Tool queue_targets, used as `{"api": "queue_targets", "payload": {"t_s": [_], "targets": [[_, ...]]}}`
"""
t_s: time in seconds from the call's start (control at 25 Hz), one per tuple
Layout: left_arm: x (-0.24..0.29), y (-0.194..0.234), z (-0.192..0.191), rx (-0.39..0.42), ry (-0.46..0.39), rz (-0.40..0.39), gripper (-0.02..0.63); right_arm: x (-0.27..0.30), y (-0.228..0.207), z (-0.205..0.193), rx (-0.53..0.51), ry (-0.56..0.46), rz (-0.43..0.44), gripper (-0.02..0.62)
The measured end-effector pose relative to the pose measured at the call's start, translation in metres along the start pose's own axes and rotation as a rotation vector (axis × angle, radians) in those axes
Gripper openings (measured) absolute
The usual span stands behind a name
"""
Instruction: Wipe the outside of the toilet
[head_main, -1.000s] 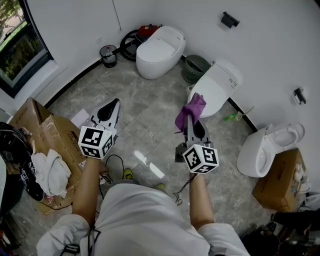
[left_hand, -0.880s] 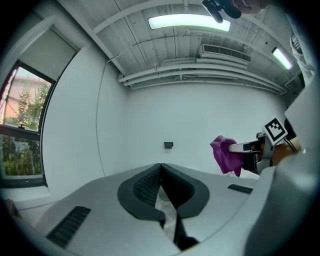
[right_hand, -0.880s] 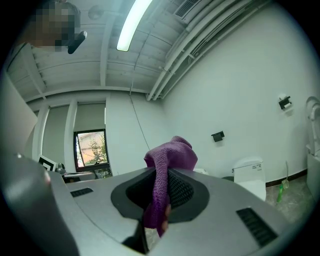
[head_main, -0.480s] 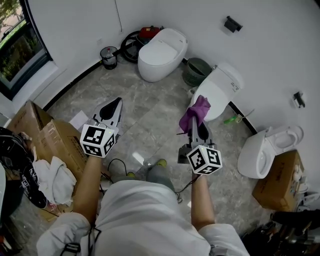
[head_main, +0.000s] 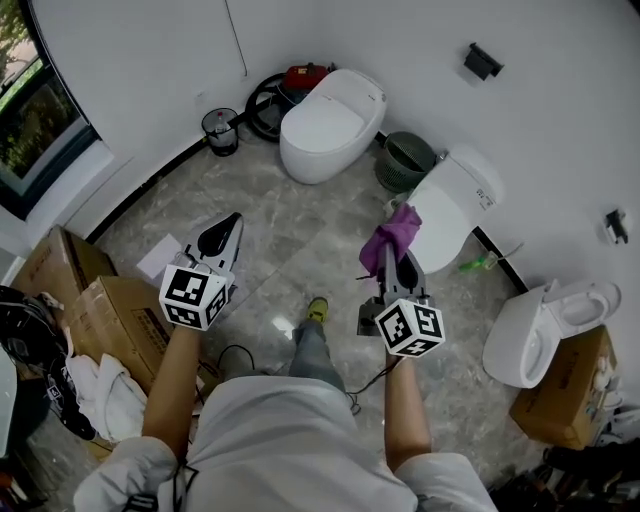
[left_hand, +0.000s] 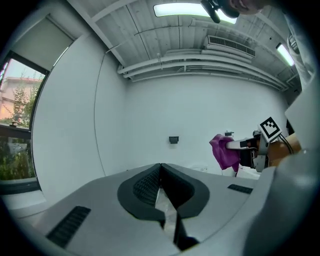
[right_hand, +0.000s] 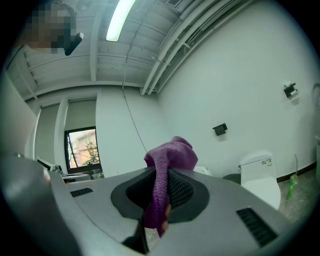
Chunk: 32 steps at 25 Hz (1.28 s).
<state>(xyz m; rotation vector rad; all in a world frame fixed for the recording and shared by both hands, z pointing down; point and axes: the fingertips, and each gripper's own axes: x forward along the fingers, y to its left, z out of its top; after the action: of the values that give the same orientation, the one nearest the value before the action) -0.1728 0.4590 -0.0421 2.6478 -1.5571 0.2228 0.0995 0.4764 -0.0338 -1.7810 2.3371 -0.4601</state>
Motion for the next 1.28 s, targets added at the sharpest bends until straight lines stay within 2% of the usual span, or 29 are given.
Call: {"api": "queue_targets", "payload": {"t_s": [0.4, 0.68, 0.96, 1.28], "targets": [[0.174, 0.034, 0.001, -0.03, 0.063, 0.026, 0.012, 0.159, -0.095, 0.02, -0.004, 0.065, 0.035, 0.057], [0.268, 0.055, -0.004, -0.057, 0.097, 0.056, 0.012, 0.246, -0.143, 0.02, 0.019, 0.103, 0.067, 0.057], [0.321, 0.068, -0.003, -0.065, 0.114, 0.051, 0.012, 0.288, -0.17, 0.021, 0.042, 0.123, 0.064, 0.057], [0.359, 0.114, -0.005, -0.063, 0.116, 0.047, 0.012, 0.336, -0.181, 0.018, 0.033, 0.125, 0.024, 0.057]]}}
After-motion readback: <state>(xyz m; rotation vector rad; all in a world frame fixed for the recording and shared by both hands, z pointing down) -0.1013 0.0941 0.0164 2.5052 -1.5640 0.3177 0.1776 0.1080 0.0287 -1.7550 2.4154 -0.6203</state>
